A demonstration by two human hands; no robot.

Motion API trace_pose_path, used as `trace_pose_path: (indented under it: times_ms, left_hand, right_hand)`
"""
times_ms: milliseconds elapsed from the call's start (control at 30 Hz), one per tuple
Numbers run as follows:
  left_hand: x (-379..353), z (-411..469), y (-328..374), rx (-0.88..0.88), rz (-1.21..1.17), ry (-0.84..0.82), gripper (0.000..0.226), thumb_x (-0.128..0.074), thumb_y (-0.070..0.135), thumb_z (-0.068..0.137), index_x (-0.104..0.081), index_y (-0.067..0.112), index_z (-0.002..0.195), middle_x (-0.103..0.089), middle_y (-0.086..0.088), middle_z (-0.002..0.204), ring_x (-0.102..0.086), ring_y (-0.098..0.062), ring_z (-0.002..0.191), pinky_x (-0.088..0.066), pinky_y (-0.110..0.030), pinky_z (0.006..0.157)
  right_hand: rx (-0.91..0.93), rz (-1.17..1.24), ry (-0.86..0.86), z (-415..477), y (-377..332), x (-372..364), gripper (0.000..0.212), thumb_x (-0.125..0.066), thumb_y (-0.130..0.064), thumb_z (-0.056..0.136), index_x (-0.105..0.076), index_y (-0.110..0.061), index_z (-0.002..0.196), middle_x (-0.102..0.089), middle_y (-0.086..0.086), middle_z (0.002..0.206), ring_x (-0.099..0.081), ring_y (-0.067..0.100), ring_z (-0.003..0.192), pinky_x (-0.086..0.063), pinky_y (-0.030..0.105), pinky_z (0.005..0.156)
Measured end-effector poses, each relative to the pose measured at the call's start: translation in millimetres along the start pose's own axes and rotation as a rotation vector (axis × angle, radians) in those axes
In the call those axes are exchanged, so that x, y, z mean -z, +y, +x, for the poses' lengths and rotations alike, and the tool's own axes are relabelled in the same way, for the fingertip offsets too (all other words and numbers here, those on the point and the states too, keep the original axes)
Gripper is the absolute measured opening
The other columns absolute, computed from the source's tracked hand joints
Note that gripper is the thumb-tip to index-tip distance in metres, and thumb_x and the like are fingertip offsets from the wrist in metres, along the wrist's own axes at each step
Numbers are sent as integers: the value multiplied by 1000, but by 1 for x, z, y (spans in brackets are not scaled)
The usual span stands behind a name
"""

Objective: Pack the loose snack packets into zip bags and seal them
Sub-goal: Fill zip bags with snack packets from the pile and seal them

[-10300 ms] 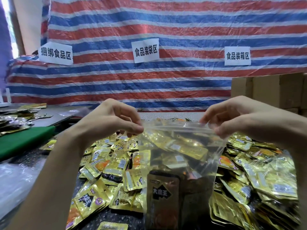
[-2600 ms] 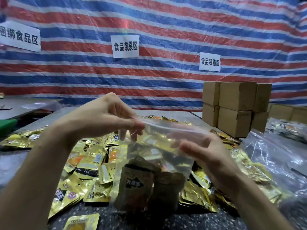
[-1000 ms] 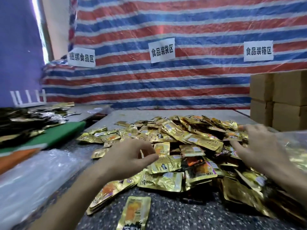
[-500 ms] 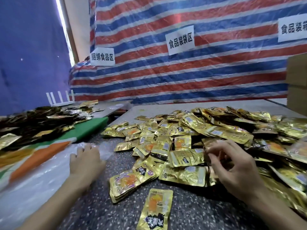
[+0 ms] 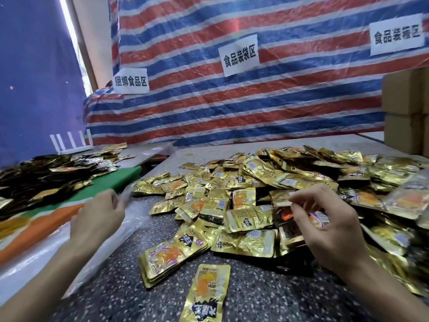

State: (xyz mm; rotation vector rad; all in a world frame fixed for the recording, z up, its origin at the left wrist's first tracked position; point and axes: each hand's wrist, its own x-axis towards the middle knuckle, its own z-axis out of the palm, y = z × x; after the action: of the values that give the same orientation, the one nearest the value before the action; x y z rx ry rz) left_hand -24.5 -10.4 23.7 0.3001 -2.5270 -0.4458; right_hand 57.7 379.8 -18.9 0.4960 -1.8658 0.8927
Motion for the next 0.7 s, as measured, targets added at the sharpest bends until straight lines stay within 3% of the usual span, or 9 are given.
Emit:
trace_pose_path:
  times_ms: [67,167,300,400,500,533,600,700]
  left_hand:
    - [14,-6,29,-168,-202,77,28,-59,27,98,-50,14,76,-59,-4,68,-55,-22,61,-41,-37,55]
    - [37,-30,81,-365,-644,7,11,-58,10,97,-53,12,88,-67,2,85,-68,-12,62,-50,-25,45]
    - [55,-67,145,-580,-944,-56,12,-60,2,91,-51,10,90,-69,-4,98,-71,-13,82,-60,-26,69]
    - [46,-97,177,-641,-1078,-207,15,-69,14,83,-56,12,88,-70,-1,97,-72,-15,93,-62,-36,77]
    - [24,-121,197,-712,-1141,-443,17,-75,8,86,-58,12,85,-69,-7,92,-71,-16,89,-61,-41,73]
    - [17,-126,201,-730,-1155,-543,18,-77,11,85,-59,14,86,-69,-8,93,-70,-17,86,-57,-41,70]
    - [8,-129,208,-755,-1145,-723,19,-79,25,81,-62,21,90,-71,-4,97,-71,-16,91,-58,-33,78]
    - [5,-119,212,-640,-1188,-890,37,-56,62,78,-71,28,83,-72,-3,98,-69,-19,95,-55,-35,87]
  right_hand:
    - [-7,36,29,2,-5,3,17,-66,-5,86,-62,-19,95,-60,-9,85,-57,5,76,-46,13,65]
    - [-56,112,55,6,-11,6,13,-64,-12,87,-62,-18,98,-61,-9,81,-60,8,73,-47,13,63]
    - [-191,331,34,7,-14,12,11,-65,-23,87,-66,-23,98,-67,-5,89,-66,12,79,-53,17,66]
    - [-342,577,0,8,-11,15,32,-64,-45,83,-67,-24,106,-69,3,87,-64,17,74,-52,24,63]
    - [-427,691,-85,10,-7,14,59,-60,-52,79,-60,-17,127,-72,6,98,-66,26,80,-53,31,65]
    - [-407,681,-112,10,-7,15,59,-61,-49,80,-60,-16,128,-73,7,104,-70,24,87,-56,31,69]
    - [-371,653,-120,11,-10,15,45,-65,-41,82,-69,-19,120,-74,9,108,-73,27,98,-62,42,78]
    - [-385,583,-55,11,-13,15,24,-71,-37,87,-76,-21,103,-75,11,98,-73,33,91,-57,61,79]
